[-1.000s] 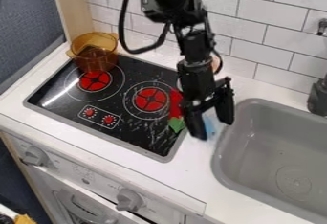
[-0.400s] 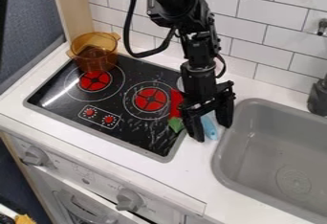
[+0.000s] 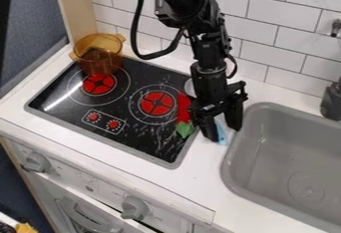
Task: Move the blue spatula to the right stove
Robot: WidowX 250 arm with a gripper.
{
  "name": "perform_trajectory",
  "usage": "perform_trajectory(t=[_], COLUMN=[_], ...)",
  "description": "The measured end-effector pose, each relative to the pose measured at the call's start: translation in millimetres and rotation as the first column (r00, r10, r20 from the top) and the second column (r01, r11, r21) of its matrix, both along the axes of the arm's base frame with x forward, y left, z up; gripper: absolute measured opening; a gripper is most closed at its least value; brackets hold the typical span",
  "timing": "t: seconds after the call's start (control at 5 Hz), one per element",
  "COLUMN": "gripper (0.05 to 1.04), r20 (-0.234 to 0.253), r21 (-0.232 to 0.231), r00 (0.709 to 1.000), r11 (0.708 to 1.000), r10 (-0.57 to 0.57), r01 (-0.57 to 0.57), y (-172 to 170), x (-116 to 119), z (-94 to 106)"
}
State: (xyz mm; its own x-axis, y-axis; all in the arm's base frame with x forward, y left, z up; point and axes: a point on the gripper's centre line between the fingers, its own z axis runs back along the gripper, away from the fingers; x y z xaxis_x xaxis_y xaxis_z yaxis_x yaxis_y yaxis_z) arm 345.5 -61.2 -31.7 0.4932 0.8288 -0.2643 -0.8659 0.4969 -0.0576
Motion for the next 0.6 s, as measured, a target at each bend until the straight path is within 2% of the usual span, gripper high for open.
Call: perform_trajectory(t=[0.2,0.4,0.6], gripper=[0.374,0.325,0.325], r20=[0.003,0.017,-0.001], r21=[0.0,0.007,0.053], r00=[1.0,1.0,0.999], r11=[1.0,1.0,0.998], r10=[-0.006,-0.006,0.045], r01=[0.006,0.006,-0.045], y=[-3,-3,-9], x=[-3,-4,-16], z=[-0.1,1.3,11.1])
